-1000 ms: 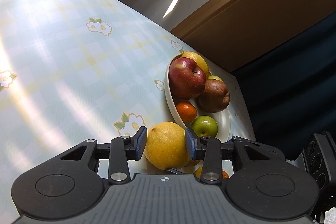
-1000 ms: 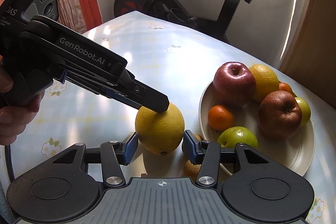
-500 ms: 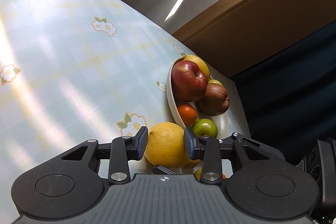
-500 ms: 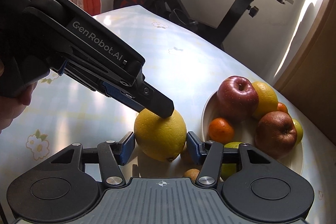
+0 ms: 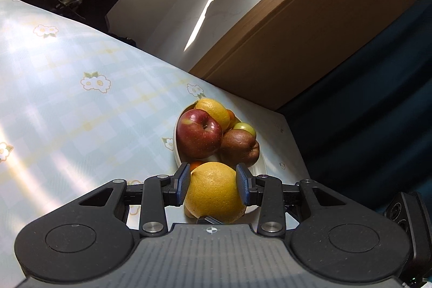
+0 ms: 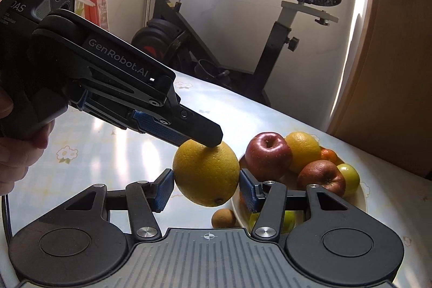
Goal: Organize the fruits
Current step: 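Lift the yellow citrus and carry it over the plate with both grippers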
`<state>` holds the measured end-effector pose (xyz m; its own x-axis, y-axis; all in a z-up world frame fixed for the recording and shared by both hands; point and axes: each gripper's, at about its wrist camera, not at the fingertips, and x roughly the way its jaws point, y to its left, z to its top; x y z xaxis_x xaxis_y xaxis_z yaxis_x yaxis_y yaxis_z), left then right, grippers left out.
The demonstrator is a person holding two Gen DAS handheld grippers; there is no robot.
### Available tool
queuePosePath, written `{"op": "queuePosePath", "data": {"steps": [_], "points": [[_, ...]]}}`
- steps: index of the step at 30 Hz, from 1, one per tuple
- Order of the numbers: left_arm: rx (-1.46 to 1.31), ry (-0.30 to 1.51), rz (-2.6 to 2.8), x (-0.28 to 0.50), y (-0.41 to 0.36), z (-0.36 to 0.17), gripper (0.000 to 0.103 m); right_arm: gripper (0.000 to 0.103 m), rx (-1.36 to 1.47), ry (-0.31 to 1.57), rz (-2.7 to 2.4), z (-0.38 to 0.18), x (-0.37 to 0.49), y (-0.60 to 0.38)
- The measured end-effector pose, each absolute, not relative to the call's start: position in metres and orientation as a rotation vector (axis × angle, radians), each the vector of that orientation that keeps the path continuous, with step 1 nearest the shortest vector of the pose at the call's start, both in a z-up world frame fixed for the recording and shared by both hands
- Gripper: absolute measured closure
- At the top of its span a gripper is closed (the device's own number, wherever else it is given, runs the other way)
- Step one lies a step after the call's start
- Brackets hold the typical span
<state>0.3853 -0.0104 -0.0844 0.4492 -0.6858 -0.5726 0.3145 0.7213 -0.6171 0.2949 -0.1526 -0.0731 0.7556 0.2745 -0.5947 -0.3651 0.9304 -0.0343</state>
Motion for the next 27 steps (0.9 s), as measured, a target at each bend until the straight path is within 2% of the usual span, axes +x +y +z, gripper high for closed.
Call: {"op": "queuePosePath", "data": {"steps": [14,27], "points": [[-0.315,0.941,-0.755,0.415,-0.108,-0.057,0.064,0.054,-0.085,0.569,0.244,-0.065,0.288,-0.245],[-0.135,1.017,-0.783,0.45,-0.205,-0.068,0.063,0.054,0.024,0.604,0.153,-0.1,0.31,-0.31]]}}
